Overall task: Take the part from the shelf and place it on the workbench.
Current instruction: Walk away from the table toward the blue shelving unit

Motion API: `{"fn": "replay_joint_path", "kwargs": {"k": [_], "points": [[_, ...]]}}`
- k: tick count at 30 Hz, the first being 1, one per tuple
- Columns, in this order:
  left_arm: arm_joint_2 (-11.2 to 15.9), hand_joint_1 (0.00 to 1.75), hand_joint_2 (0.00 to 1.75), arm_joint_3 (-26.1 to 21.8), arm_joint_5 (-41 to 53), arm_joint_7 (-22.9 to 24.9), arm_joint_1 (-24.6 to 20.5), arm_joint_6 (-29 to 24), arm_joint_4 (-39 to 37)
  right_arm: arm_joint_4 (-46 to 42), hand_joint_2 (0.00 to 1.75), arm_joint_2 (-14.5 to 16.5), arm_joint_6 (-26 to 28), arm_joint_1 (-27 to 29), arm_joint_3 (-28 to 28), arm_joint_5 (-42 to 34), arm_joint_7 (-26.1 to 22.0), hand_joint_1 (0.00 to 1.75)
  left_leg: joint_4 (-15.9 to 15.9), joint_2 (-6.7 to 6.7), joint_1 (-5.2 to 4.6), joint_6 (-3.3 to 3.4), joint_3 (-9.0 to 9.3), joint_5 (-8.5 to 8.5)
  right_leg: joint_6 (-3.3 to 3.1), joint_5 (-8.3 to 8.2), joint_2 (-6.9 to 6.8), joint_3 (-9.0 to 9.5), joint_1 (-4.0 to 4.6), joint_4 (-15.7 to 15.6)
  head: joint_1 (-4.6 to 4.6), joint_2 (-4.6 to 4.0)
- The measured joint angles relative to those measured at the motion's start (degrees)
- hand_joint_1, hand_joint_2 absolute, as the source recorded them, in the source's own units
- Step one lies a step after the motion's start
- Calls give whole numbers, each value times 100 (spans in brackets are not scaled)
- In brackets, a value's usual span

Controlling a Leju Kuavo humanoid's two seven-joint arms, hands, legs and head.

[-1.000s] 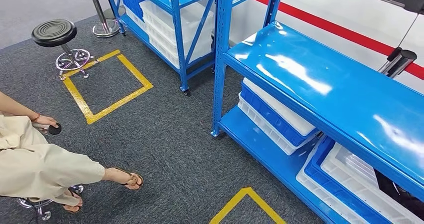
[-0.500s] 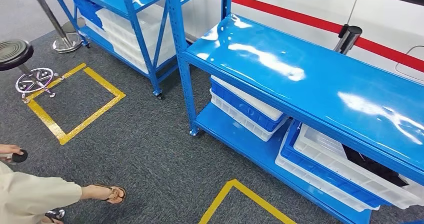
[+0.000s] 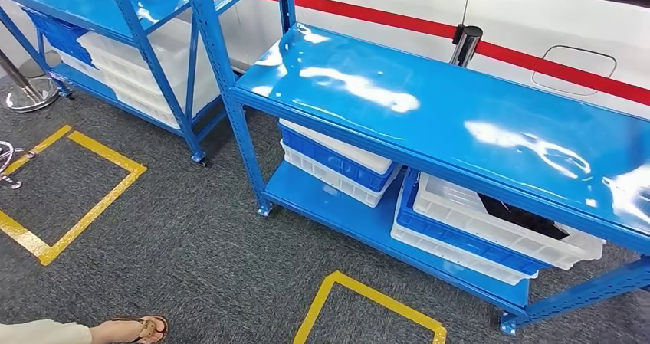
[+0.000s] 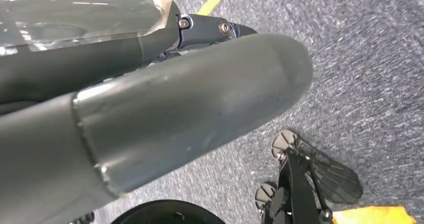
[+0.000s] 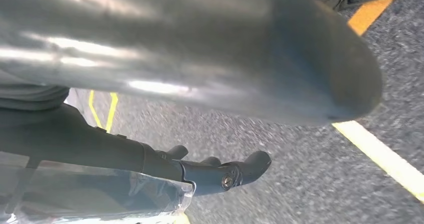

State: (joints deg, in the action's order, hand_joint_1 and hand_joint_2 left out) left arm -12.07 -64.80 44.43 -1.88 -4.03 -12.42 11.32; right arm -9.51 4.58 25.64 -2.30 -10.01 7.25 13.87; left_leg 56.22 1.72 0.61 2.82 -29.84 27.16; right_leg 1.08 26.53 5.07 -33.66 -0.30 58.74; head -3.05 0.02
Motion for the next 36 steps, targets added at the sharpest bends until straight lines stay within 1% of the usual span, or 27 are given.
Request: {"fn": "replay_joint_path", "kwargs": {"k": [2, 4, 5, 6, 8, 9, 10, 11, 13, 14, 16, 17, 18, 19, 20, 21, 22, 24, 25, 27, 28, 29, 30, 31, 33, 35, 36], "points": [[-7, 0, 0, 1, 20, -10, 11, 8, 0, 0, 0, -9, 2, -10, 0, -19, 4, 0, -55, -162, 4, 27, 5, -34, -20, 327, -311, -297, -12, 600, -23, 0], [-8, 0, 0, 3, 49, -21, 22, 22, 0, 0, 0, -14, 5, -15, 1, -38, 10, 0, -54, -342, 2, 30, -16, -34, 7, 635, -422, -645, -45, 1322, -34, 0], [-8, 0, 0, 4, 63, -27, 23, 30, 0, 0, 0, -16, 7, -8, 1, -48, 16, 0, -52, -422, 3, 26, -22, -31, 56, 666, -442, -693, -68, 1456, -34, 0], [-10, 0, 0, 6, 77, -31, 22, 37, -1, 0, 0, -21, 9, 4, 2, -56, 22, 0, -48, -496, 8, 17, -24, -26, 124, 608, -469, -619, -93, 1360, -35, 0], [-14, 0, 0, 8, 95, -36, 20, 43, -1, 0, 0, -34, 10, 18, 2, -65, 39, 0, -21, -629, 21, -33, -6, 4, 254, 326, -661, -143, -146, 547, -36, 0], [-13, 0, 0, 8, 98, -37, 19, 44, -1, 0, 0, -34, 11, 13, 2, -66, 43, 0, 2, -690, 16, -76, 5, 33, 279, 197, -796, 77, -145, 164, -37, 0], [-10, 0, 0, 8, 100, -39, 19, 46, -1, 0, 0, -32, 12, 3, 3, -67, 46, 0, 22, -747, 8, -124, 22, 62, 259, 111, -894, 222, -141, -91, -32, 0], [-8, 0, 0, 9, 104, -40, 16, 49, 0, 0, 0, -29, 14, -3, 4, -72, 46, 0, 35, -797, 0, -167, 43, 86, 208, 78, -941, 249, -125, -171, -27, 0], [-9, 0, 0, 19, 115, -42, 0, 56, 0, 0, 0, -32, 19, 0, 8, -95, 46, 0, 28, -893, 17, -244, 93, 118, 88, 64, -823, 217, -105, -159, -17, 0], [-10, 0, 0, 28, 122, -42, -8, 62, 0, 0, 0, -33, 21, 7, 11, -108, 46, 0, 56, -848, 41, -284, 102, 157, 43, 58, -757, 215, -114, -164, -15, 0], [-8, 0, 0, 46, 130, -45, -9, 79, 0, 0, 0, -28, 25, 9, 22, -123, 45, 0, 391, -553, 81, -346, -19, 423, -46, 30, -626, 241, -143, -174, -8, 0], [-5, 0, 0, 51, 131, -46, -2, 86, 0, 0, 0, -23, 27, 9, 28, -124, 43, 0, 735, -365, 90, -359, -169, 633, -76, 18, -565, 235, -141, -173, -3, 0], [-3, 0, 0, 53, 131, -48, 7, 91, 0, 0, 0, -19, 28, 9, 36, -123, 37, 0, 1146, -250, 91, -359, -362, 844, -100, 9, -497, 225, -124, -172, -2, 0], [-2, 0, 0, 54, 131, -50, 16, 92, 0, 0, 0, -15, 28, 11, 43, -121, 26, 0, 1509, -201, 89, -353, -545, 982, -112, 5, -419, 218, -104, -171, -2, 0], [0, 0, 0, 54, 131, -54, 23, 92, 0, 0, 0, -14, 28, 18, 50, -120, 14, 0, 1712, -182, 88, -339, -662, 1006, -118, 3, -337, 217, -83, -170, -2, 0], [1, 0, 0, 55, 131, -59, 26, 93, 0, 0, 0, -14, 29, 26, 55, -119, 2, 0, 1699, -169, 87, -314, -682, 909, -118, 3, -253, 223, -66, -169, -2, 0], [1, 0, 0, 56, 133, -63, 27, 93, 0, 0, 0, -15, 31, 33, 59, -119, -7, 0, 1461, -142, 85, -279, -593, 713, -118, 3, -171, 235, -52, -168, -1, 0], [8, 0, 0, 60, 143, -67, 26, 93, -1, 0, 0, -5, 38, 33, 61, -119, -18, 0, 680, 67, 72, -176, -258, 286, -114, 2, -23, 255, -25, -165, -3, 0], [13, 0, 0, 62, 151, -67, 24, 93, -1, 0, 0, 3, 45, 28, 62, -119, -21, 0, 380, 164, 61, -135, -129, 165, -106, -1, 42, 251, -16, -161, -4, 0], [27, 0, 0, 64, 162, -67, 17, 92, -2, 0, 0, 19, 56, 23, 63, -118, -24, 0, 154, 232, 24, -85, -41, 118, -65, -21, 147, 217, -22, -165, -4, 0], [24, 0, 0, 64, 165, -67, 11, 92, -2, 1, 0, 21, 61, 29, 63, -117, -24, 0, 123, 162, 11, -70, -34, 97, -30, -40, 196, 181, -28, -180, -3, 0], [22, 0, 0, 66, 165, -67, 6, 92, -2, 1, 0, 20, 62, 37, 64, -117, -24, 0, 72, 97, 10, -50, -19, 61, -2, -42, 158, 147, -29, -162, -3, 0], [17, 0, 0, 66, 166, -67, 2, 92, -2, 2, 0, 17, 64, 42, 64, -118, -24, 0, 10, 31, 15, -21, -1, 21, 13, 1, 47, 88, -18, -92, -9, 0], [11, 0, 0, 66, 167, -67, 3, 93, -2, 3, 0, 13, 65, 40, 65, -118, -24, 0, -49, -46, 24, 3, 14, -17, 13, 108, -106, -20, -6, 84, -20, 0], [4, 0, 0, 65, 168, -66, 13, 93, -2, 3, 0, 8, 66, 28, 67, -117, -24, 0, -93, -207, 22, 27, 18, -42, -6, 458, -378, -362, -16, 758, -38, 0], [0, 0, 0, 65, 167, -64, 19, 92, -2, 3, 0, 7, 66, 30, 68, -117, -23, 0, -90, -385, 16, 22, 7, -38, 49, 681, -436, -654, -50, 1371, -42, 0], [-2, 0, 0, 65, 167, -63, 18, 90, -2, 3, 0, 2, 67, 37, 68, -117, -24, 0, -88, -464, 17, 15, 5, -34, 109, 659, -455, -645, -72, 1389, -43, 0]]}}
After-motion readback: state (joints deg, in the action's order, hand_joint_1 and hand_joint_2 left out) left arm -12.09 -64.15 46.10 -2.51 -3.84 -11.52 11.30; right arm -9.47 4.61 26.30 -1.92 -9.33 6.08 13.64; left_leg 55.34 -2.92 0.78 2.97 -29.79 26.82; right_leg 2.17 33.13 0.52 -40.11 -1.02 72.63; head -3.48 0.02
